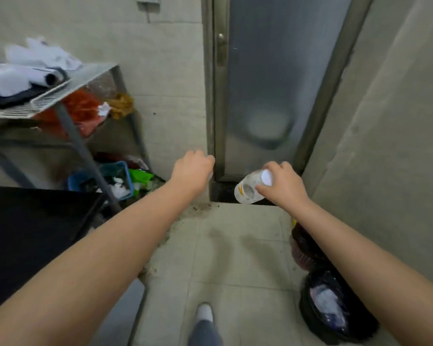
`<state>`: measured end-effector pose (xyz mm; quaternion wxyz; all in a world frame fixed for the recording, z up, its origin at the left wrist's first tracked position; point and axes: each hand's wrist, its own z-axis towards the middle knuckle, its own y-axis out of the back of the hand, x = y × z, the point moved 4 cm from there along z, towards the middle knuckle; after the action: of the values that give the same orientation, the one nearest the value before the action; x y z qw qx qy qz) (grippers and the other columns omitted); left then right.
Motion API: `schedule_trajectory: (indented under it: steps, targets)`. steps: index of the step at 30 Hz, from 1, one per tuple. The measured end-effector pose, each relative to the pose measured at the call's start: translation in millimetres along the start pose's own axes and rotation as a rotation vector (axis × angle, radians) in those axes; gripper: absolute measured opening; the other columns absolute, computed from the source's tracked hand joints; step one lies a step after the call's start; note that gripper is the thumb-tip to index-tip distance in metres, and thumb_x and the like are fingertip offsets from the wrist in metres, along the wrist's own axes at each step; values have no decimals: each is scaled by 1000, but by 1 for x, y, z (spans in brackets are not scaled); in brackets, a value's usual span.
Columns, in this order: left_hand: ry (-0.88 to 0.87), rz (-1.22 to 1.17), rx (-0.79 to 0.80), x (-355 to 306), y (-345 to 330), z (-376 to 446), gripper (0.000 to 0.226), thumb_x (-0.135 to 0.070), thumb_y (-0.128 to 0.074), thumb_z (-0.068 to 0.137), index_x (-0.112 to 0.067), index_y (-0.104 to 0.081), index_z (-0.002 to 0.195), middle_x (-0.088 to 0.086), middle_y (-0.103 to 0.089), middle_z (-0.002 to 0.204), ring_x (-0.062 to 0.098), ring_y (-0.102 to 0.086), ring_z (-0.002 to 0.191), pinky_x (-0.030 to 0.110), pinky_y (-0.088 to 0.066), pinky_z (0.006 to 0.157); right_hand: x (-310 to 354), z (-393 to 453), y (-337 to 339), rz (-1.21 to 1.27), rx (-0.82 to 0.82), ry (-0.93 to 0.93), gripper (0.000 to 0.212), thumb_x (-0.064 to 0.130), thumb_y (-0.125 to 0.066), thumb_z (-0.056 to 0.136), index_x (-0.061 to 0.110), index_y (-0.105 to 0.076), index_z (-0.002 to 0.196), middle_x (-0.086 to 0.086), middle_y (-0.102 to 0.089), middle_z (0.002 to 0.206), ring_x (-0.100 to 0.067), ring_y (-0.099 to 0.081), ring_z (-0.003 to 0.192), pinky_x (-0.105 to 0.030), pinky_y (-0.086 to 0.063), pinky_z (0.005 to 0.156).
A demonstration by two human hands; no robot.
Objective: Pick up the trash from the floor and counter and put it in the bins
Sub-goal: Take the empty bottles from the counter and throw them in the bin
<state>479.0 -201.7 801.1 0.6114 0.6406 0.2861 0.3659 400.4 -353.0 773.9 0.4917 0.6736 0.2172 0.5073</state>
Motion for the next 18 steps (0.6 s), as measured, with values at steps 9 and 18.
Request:
schedule_trajectory:
  steps: [9,18]
  targets:
    - [-394,-110,226,-193,-69,242,32,-10,-46,95,-2,-49,126,19,-47,131,34,-44,125,42,-45,96,-234,129,26,71,-28,-607,47,18,-63,82,0,-48,124,-26,-51,127,-37,-47,120,-36,-42,97]
    - [-642,-214,509,-393,-188,347,29,-19,-46,96,-7,-55,120,14,-48,131,28,-49,121,36,-45,96,-422,155,-26,287,69,-1102,51,15,-66,81,0,-44,124,-24,-48,131,-35,-52,117,-31,-44,92]
